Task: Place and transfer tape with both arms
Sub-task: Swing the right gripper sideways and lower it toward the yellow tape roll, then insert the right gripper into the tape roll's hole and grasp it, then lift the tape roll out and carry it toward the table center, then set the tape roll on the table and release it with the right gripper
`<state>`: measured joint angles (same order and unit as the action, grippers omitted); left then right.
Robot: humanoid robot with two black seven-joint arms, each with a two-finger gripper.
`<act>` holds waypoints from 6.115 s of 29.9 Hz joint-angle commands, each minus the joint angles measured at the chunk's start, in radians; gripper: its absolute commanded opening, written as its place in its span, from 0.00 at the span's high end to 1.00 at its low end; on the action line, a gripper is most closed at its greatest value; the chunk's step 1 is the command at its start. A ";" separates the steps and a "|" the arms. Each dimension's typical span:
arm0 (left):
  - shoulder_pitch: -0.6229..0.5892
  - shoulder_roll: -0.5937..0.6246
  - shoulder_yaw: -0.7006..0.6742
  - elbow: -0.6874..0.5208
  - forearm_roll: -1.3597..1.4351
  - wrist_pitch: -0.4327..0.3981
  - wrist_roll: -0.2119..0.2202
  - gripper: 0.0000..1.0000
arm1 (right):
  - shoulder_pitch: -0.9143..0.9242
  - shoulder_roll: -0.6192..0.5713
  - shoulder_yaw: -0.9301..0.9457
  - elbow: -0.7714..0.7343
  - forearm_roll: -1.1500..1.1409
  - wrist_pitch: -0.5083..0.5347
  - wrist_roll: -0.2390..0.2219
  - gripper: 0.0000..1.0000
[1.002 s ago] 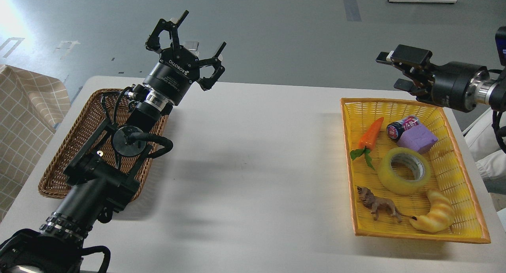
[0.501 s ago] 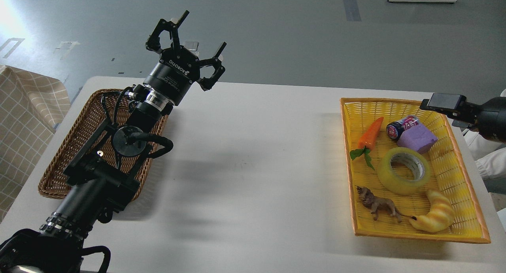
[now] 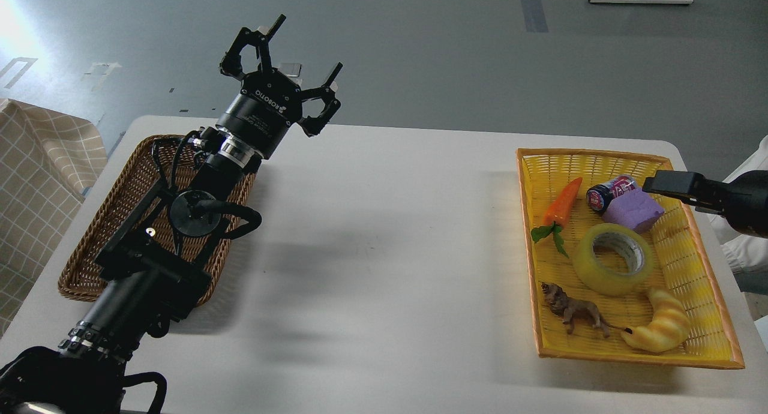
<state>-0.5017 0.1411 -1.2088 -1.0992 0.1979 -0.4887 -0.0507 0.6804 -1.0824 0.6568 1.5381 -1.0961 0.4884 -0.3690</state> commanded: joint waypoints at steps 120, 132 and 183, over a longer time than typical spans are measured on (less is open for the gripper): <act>0.014 -0.003 0.000 -0.001 -0.003 0.000 0.000 0.02 | 0.462 0.591 -0.230 -0.216 -0.222 0.000 -0.085 0.99; 0.025 0.005 -0.002 0.002 -0.003 0.000 0.000 0.02 | 0.525 0.860 -0.325 -0.432 -0.223 0.000 -0.085 0.98; 0.031 -0.003 -0.002 0.001 -0.003 0.000 0.000 0.02 | 0.426 1.082 -0.522 -0.644 -0.232 0.000 -0.085 0.90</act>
<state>-0.4709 0.1381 -1.2099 -1.0985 0.1949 -0.4887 -0.0507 1.1086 0.0001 0.1349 0.8988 -1.3285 0.4887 -0.4541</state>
